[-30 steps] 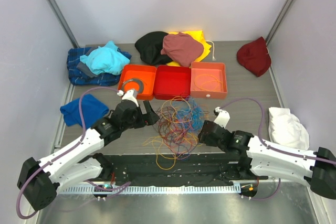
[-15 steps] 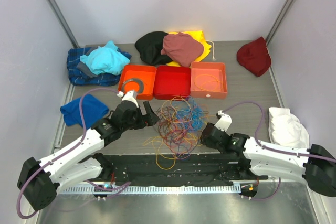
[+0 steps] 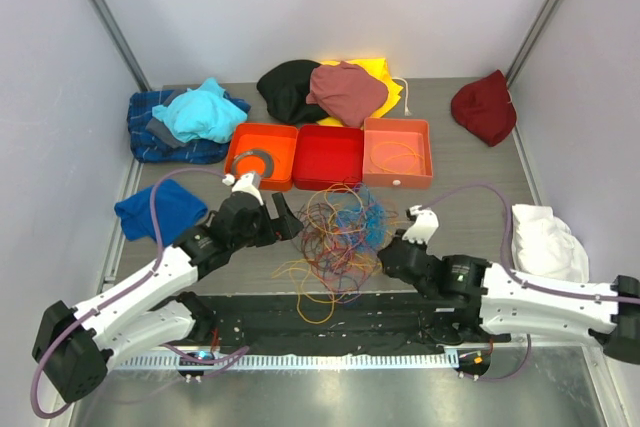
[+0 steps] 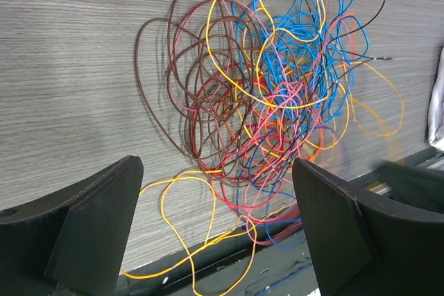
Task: Untangle the cables
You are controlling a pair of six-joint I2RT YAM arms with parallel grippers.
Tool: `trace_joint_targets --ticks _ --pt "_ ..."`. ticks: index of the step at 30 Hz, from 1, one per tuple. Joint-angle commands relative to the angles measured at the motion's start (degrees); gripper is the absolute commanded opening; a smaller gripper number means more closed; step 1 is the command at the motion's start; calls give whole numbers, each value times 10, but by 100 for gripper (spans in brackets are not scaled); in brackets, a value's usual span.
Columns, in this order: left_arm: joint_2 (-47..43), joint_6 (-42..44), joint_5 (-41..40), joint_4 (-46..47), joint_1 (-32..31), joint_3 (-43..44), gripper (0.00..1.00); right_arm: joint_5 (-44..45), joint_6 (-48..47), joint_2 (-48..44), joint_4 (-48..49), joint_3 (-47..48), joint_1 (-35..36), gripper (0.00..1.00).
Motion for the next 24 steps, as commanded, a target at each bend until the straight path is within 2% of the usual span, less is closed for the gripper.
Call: trace_joint_targets --ticks 1,4,9,17,22,24 --pt "-15 7 -7 15 -2 12 95 157 -157 -8 -12 218 70 1" --pt "-26 11 -17 8 -3 19 95 158 -287 52 -1 375 74 1" --pt "-64 22 -50 -22 -3 37 95 149 -412 163 6 598 73 1" --pt "-117 40 -104 -56 -3 70 96 159 -525 257 18 820 74 1" --pt "-126 40 -98 -37 -3 72 96 175 -622 306 50 935 74 1" --pt "-124 37 -92 -31 -3 72 96 180 -672 350 56 1029 73 1"
